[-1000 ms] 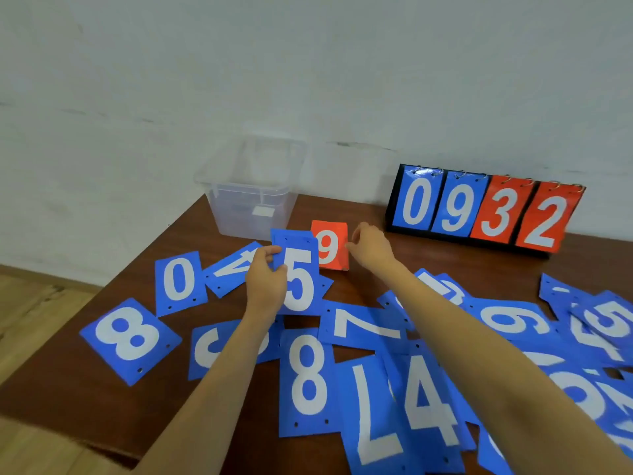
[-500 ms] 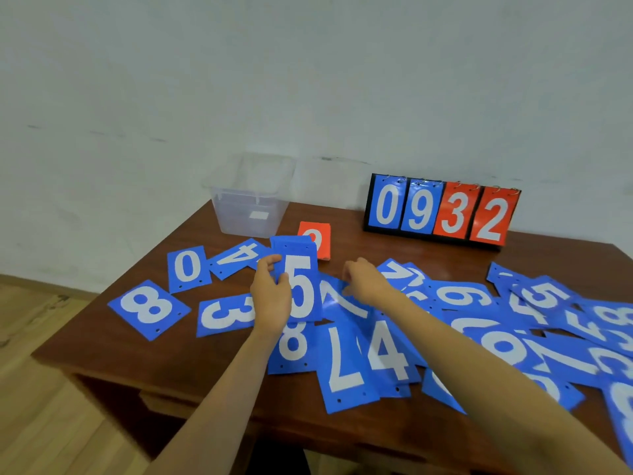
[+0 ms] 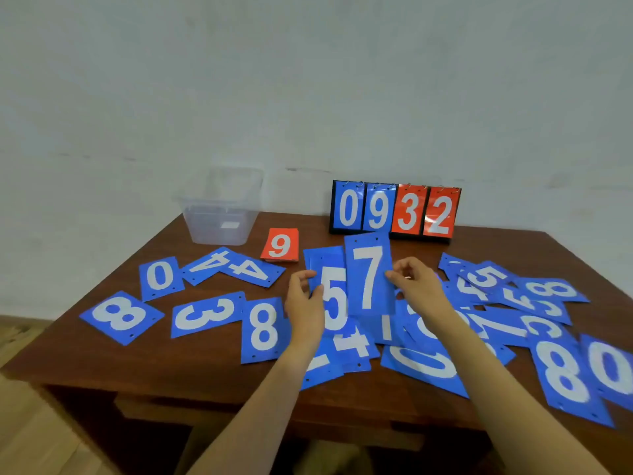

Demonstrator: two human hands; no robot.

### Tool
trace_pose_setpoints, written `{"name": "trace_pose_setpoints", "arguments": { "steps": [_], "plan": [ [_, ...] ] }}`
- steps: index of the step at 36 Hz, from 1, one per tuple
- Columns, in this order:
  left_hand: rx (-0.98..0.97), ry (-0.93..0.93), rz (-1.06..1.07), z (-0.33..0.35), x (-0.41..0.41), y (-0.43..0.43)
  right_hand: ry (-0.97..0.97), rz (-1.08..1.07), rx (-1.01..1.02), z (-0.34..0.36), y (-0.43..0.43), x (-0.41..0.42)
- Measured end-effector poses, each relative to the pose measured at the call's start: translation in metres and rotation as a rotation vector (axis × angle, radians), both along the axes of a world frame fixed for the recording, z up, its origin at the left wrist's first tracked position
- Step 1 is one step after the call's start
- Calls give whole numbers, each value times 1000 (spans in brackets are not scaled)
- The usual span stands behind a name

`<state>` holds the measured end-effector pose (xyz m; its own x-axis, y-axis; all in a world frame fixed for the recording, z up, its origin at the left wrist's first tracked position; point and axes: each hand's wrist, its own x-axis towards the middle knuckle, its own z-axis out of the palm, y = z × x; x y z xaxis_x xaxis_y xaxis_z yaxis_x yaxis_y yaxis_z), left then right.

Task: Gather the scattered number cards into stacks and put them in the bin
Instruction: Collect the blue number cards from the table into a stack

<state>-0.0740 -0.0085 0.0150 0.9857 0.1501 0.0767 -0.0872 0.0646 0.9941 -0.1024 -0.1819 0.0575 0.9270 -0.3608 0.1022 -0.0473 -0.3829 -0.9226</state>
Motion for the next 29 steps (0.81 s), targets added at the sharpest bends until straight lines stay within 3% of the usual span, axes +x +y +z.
{"name": "trace_pose_setpoints", "arguments": {
  "steps": [3,6,11,17,24,29],
  "plan": [
    [-4,34,-57,0,-7,-15,73,14,115,-16,-5,-9],
    [-26,58,-121,-1,-12,-25,83,4,104,-29,-4,-11],
    [-9,32,-175,-4,-15,-28,43,20,-101,-41,5,-8],
    [70,42,-85,-10,-8,-5,68,86,-375,-55,12,4],
    [175,66,89,-15,4,33,386,342,-589,-58,23,19],
    [210,103,148,-19,12,47,537,350,-688,-56,41,32]
  ]
}}
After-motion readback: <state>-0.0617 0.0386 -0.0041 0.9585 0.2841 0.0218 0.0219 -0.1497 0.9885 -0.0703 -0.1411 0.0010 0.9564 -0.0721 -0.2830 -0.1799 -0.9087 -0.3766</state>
